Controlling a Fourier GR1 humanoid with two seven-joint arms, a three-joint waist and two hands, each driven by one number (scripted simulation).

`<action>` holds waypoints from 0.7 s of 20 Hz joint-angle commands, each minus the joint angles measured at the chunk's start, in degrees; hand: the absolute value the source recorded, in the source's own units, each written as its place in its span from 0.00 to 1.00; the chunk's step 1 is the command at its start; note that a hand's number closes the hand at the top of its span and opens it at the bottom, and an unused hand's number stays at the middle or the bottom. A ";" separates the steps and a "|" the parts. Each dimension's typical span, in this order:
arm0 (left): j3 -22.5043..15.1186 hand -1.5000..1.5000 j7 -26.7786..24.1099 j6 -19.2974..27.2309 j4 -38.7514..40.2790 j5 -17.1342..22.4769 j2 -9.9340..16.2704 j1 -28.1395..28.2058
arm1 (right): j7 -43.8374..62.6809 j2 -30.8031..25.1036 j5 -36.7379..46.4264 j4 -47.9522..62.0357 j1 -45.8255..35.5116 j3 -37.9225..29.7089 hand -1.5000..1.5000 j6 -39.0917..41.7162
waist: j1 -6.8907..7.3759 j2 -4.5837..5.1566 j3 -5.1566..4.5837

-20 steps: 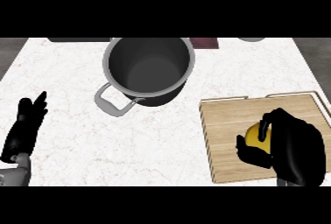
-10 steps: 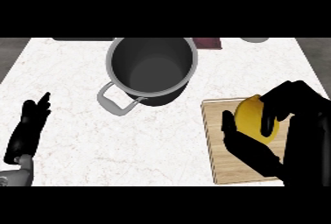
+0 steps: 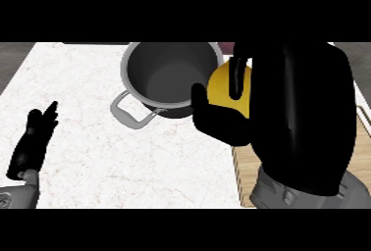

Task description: Pick the lemon from the tray and place it in the pot

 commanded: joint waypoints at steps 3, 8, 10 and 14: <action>0.33 0.50 -0.24 -0.39 0.46 0.00 -0.20 -0.19 | 6.88 1.84 -5.54 18.57 -10.99 -3.25 1.00 -5.41 | 1.01 0.26 0.01; 0.77 0.50 0.18 -1.67 -0.63 0.58 0.50 -0.19 | 4.63 1.87 -11.25 33.22 -19.38 -6.95 1.00 -8.91 | 1.32 0.28 0.03; -1.52 0.50 2.46 0.61 -2.26 -1.67 -1.89 -0.68 | 4.22 1.88 -12.93 37.61 -18.57 -4.76 1.00 -14.00 | 1.25 0.26 0.05; -0.07 0.50 -1.03 -0.21 2.25 -1.02 -1.50 -2.00 | 0.87 1.89 -17.80 45.85 -17.52 -3.72 1.00 -18.84 | 0.98 0.43 0.02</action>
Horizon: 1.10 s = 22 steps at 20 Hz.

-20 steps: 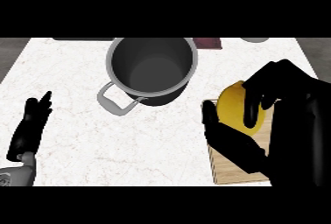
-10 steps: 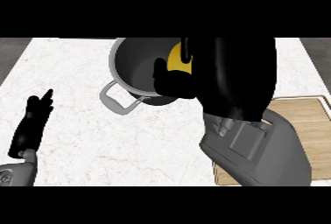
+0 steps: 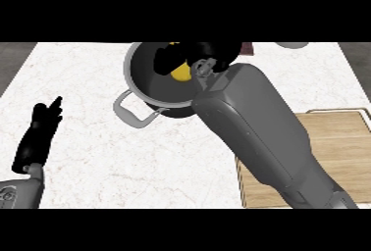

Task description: Pick the lemon from the tray and place it in the pot

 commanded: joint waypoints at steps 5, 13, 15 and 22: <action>-0.77 0.50 2.10 -0.86 -2.88 -0.11 -0.36 0.29 | -0.39 0.20 -12.20 16.22 1.61 1.94 0.00 -15.96 | 1.42 0.28 0.03; -0.10 0.50 0.78 0.24 -0.59 -1.05 -0.82 -0.76 | -10.84 0.20 -21.20 23.54 -0.53 -0.39 0.00 -33.73 | 1.18 0.37 0.07; -0.72 0.50 -1.88 -0.42 0.78 -0.99 -1.31 -0.36 | -12.60 0.20 -22.70 22.35 0.30 0.61 0.00 -41.21 | 1.59 0.51 0.04; 1.15 0.50 3.60 -1.67 -2.42 0.23 0.59 -0.99 | -16.06 0.20 -22.57 19.85 2.89 -2.36 0.00 -55.08 | -0.60 -0.27 0.10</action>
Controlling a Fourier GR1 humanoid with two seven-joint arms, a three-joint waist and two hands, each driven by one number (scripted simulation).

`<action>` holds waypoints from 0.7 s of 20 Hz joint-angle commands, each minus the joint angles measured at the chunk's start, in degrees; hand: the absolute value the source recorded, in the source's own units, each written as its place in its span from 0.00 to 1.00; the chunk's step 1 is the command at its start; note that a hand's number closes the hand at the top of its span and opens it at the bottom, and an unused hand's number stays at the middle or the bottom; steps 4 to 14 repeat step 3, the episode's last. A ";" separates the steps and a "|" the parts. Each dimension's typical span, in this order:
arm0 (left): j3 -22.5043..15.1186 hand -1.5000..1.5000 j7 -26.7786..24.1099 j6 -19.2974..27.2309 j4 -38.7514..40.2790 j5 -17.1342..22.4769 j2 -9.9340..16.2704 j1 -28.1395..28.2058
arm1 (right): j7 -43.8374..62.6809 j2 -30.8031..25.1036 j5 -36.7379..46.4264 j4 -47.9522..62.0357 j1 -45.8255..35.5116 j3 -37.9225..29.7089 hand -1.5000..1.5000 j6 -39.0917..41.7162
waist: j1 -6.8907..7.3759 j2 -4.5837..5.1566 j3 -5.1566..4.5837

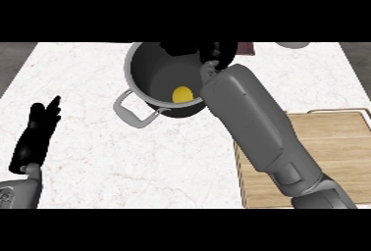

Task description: Pick the lemon from the tray and place it in the pot

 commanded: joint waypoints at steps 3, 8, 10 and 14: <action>3.34 0.50 -0.92 -1.99 2.41 2.24 2.07 0.02 | -1.78 -1.42 1.07 -7.39 6.44 -2.93 0.00 -7.52 | -2.42 -0.53 -0.01; 3.34 0.50 -0.92 -1.99 2.41 2.24 2.07 0.02 | -1.78 -1.42 1.07 -7.39 6.44 -2.93 0.00 -7.52 | -2.42 -0.53 -0.01; 3.34 0.50 -0.92 -1.99 2.41 2.24 2.07 0.02 | -1.78 -1.42 1.07 -7.39 6.44 -2.93 0.00 -7.52 | -2.42 -0.53 -0.01; 3.34 0.50 -0.92 -1.99 2.41 2.24 2.07 0.02 | -1.78 -1.42 1.07 -7.39 6.44 -2.93 0.00 -7.52 | -2.42 -0.53 -0.01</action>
